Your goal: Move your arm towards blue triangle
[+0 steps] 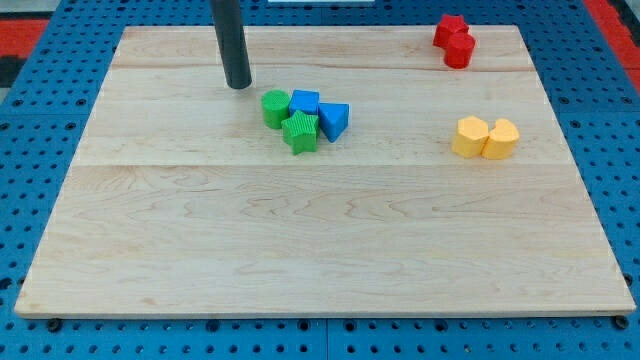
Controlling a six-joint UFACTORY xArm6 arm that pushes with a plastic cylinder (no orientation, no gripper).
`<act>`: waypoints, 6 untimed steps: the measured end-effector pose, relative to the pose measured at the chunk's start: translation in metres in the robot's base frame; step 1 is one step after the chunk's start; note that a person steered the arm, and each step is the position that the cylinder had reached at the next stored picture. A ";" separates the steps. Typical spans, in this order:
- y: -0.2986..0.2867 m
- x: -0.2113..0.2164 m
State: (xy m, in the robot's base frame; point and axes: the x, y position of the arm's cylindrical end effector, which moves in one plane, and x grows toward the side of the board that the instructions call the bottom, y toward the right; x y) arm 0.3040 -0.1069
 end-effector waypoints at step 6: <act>0.011 -0.044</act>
State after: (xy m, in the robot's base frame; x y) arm 0.2603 -0.0962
